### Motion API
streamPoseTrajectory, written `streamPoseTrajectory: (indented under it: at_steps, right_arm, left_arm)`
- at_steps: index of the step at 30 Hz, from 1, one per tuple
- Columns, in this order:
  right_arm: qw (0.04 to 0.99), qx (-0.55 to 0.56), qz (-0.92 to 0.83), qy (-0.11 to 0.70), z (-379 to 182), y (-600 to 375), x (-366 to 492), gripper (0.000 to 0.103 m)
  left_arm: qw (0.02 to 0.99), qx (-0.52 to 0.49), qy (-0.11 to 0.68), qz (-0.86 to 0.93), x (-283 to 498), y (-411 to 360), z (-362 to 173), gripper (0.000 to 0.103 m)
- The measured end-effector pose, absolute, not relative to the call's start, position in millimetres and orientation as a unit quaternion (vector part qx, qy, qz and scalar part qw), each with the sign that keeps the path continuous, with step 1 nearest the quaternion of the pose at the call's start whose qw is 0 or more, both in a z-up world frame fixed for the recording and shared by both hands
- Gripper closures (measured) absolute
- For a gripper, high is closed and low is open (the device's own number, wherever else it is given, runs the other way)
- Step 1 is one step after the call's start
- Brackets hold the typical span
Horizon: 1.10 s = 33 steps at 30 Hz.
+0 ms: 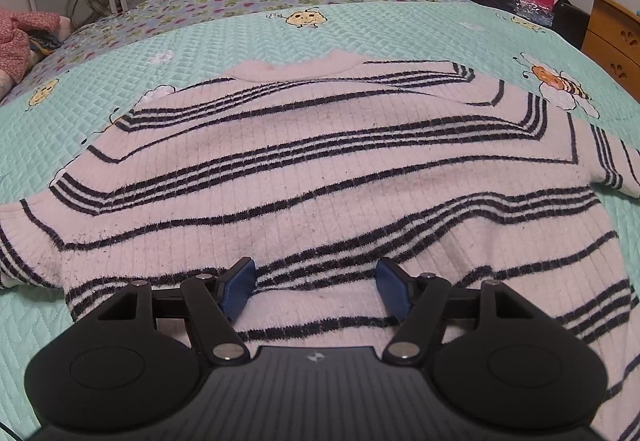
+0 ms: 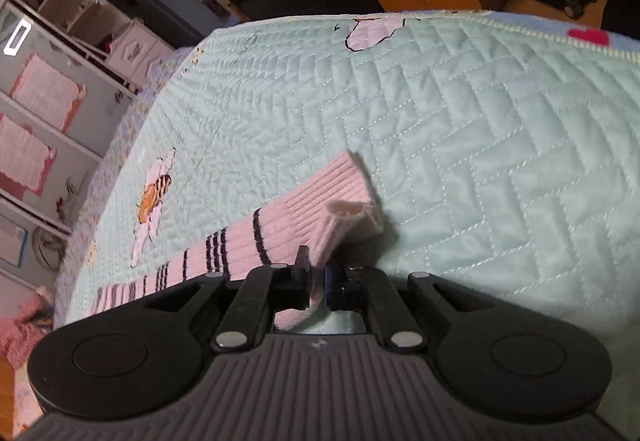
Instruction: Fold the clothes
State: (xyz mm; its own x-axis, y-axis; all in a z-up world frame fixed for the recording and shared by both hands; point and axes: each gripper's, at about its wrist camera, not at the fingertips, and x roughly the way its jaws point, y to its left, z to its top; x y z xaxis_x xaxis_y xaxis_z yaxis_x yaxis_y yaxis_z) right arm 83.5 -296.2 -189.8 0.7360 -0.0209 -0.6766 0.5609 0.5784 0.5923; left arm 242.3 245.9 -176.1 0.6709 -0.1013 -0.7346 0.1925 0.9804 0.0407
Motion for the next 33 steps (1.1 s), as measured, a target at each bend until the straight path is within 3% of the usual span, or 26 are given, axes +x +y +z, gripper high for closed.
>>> streamPoseTrajectory:
  at_steps: [7, 9, 13, 15, 22, 25, 27, 33]
  right_arm:
    - [0.786, 0.449, -0.313, 0.289, -166, -298, 52, 0.085]
    - [0.792, 0.431, -0.329, 0.280, -152, -282, 47, 0.074]
    - [0.856, 0.358, -0.216, 0.305, -127, -208, 88, 0.065]
    - [0.867, 0.347, -0.113, 0.339, -127, -153, 122, 0.050]
    - [0.801, 0.324, 0.219, 0.453, -164, 66, 193, 0.049]
    - [0.786, 0.304, 0.290, 0.453, -170, 135, 187, 0.048]
    - [0.798, 0.284, 0.296, 0.441, -175, 160, 199, 0.040]
    - [0.837, 0.261, 0.312, 0.366, -196, 161, 206, 0.040]
  left_arm:
    - [0.912, 0.027, 0.400, -0.090, 240, 254, -168, 0.035]
    - [0.913, -0.001, 0.397, -0.095, 232, 264, -161, 0.036]
    - [0.916, -0.070, 0.387, -0.078, 211, 295, -146, 0.037]
    - [0.916, -0.121, 0.381, -0.043, 198, 323, -139, 0.037]
    - [0.919, -0.169, 0.334, 0.128, 168, 445, -110, 0.036]
    - [0.908, -0.149, 0.337, 0.198, 168, 498, -108, 0.035]
    - [0.903, -0.152, 0.337, 0.217, 169, 525, -114, 0.035]
    - [0.888, -0.165, 0.335, 0.269, 174, 605, -132, 0.035]
